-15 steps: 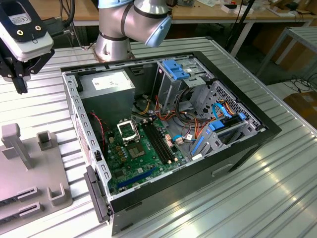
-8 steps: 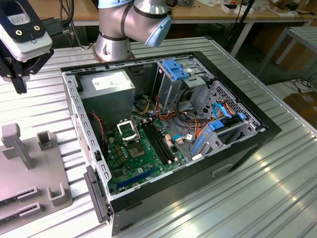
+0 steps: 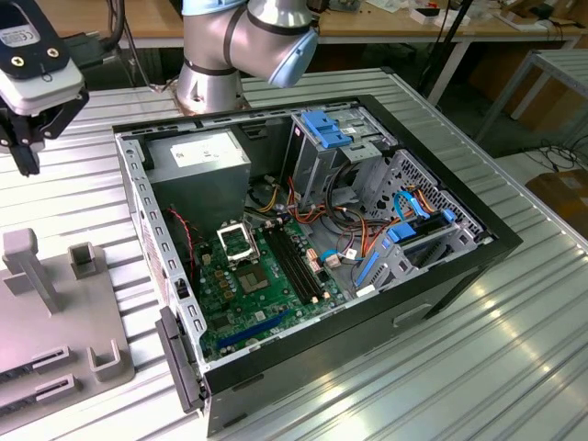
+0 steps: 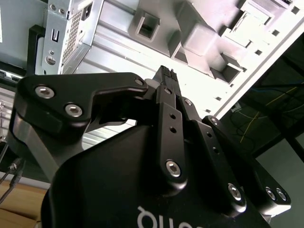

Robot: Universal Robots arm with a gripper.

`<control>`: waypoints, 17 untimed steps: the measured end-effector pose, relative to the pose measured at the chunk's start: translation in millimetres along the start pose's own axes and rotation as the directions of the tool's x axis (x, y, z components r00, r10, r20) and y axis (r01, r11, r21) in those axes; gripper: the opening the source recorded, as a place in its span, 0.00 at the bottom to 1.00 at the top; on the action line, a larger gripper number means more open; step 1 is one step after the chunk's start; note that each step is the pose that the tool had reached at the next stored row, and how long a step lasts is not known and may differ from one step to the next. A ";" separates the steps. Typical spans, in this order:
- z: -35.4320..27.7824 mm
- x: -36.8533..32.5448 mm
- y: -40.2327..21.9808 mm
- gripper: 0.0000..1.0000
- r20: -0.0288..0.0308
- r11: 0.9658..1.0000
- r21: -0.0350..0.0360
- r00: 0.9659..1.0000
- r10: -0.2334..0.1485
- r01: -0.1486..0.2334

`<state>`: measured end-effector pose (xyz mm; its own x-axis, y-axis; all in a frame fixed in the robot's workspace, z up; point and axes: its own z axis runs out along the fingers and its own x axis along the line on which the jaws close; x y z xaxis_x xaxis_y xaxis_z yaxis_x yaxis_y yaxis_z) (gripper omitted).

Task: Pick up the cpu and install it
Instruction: 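Reach for the cpu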

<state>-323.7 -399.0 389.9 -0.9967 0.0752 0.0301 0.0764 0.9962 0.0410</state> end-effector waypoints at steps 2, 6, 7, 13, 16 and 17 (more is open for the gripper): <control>0.1 3.5 -0.4 0.11 0.000 1.000 0.000 1.000 0.000 0.000; 0.4 10.7 -1.2 0.11 0.000 1.000 0.000 1.000 0.000 0.000; 0.4 11.6 -1.3 0.11 0.000 1.000 0.000 1.000 0.000 0.000; 0.7 16.6 -1.7 0.11 0.000 1.000 0.000 1.000 0.000 0.000; 0.8 18.8 -1.9 0.11 0.000 1.000 0.000 1.000 0.000 0.000; 0.8 19.1 -1.9 0.11 0.000 1.000 0.000 1.000 0.000 0.000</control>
<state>-342.9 -399.5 389.6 -0.9967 0.0751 0.0303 0.0763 0.9962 0.0410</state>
